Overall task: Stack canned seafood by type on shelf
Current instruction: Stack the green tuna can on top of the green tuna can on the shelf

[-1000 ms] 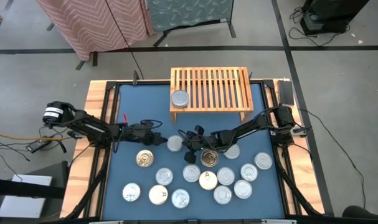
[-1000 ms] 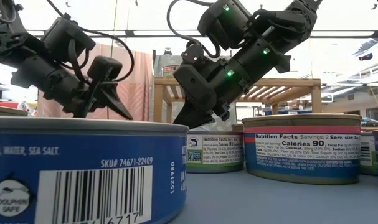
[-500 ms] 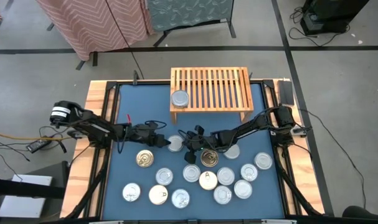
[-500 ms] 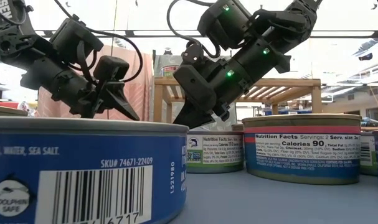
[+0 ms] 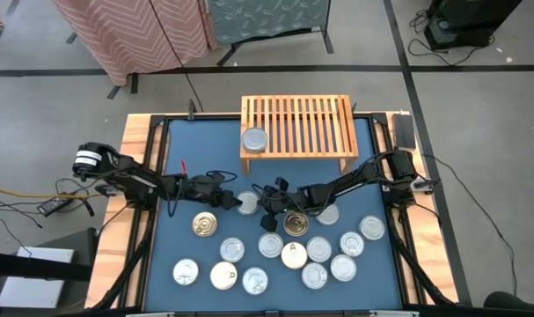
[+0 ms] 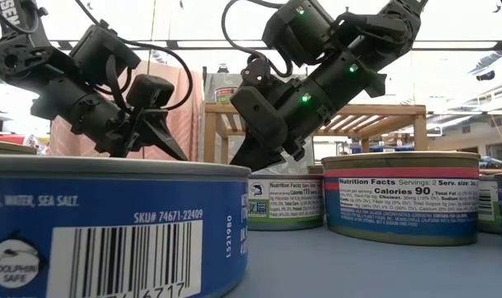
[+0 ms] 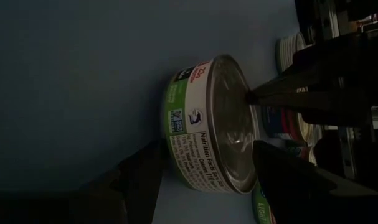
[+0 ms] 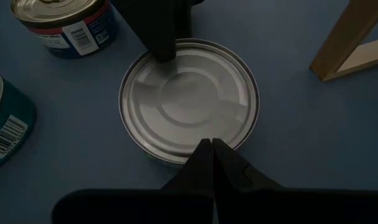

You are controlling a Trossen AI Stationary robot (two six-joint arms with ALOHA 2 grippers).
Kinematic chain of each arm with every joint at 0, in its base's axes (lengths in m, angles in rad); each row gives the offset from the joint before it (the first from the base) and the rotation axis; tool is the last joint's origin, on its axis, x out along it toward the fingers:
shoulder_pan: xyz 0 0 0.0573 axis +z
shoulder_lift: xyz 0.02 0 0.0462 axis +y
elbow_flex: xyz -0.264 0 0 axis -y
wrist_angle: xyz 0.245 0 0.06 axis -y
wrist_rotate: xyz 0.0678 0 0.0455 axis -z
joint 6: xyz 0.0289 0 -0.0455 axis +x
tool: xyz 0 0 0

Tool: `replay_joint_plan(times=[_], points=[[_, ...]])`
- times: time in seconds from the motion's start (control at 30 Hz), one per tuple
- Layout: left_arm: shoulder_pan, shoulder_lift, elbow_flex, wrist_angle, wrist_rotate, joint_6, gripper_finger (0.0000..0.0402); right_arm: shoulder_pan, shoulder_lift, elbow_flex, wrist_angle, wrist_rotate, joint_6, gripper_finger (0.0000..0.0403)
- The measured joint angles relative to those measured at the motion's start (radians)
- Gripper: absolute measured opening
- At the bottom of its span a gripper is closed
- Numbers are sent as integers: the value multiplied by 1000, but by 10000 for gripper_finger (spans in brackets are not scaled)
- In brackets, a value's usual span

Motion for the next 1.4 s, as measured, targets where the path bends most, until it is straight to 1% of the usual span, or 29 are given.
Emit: replay_joint_plan(times=[0.2, 0.37, 0.53, 0.73, 0.97, 1.1, 1.27, 1.4], points=[[0, 3, 17, -14, 13, 3, 249, 0, 0, 0, 0, 0, 0, 0], [0, 6, 33, -32, 21, 18, 232, 0, 0, 0, 1, 2, 0, 0], [0, 5, 34, -32, 16, 18, 197, 0, 0, -1, 9, 4, 0, 0], [0, 5, 33, -26, 3, 10, 146, 1, 0, -1, 9, 3, 0, 0], [0, -9, 32, -19, 34, 24, 88, 14, -7, -2, 27, 16, -8, 0], [10, -9, 31, 5, 54, 18, 51, 18, -32, -3, 11, 17, -8, 0], [27, -9, 31, 113, 81, 8, 22, 17, -100, -5, -33, 44, -63, 0], [39, -9, 29, 90, 70, 10, 8, 10, -127, -1, -81, 52, -92, 0]])
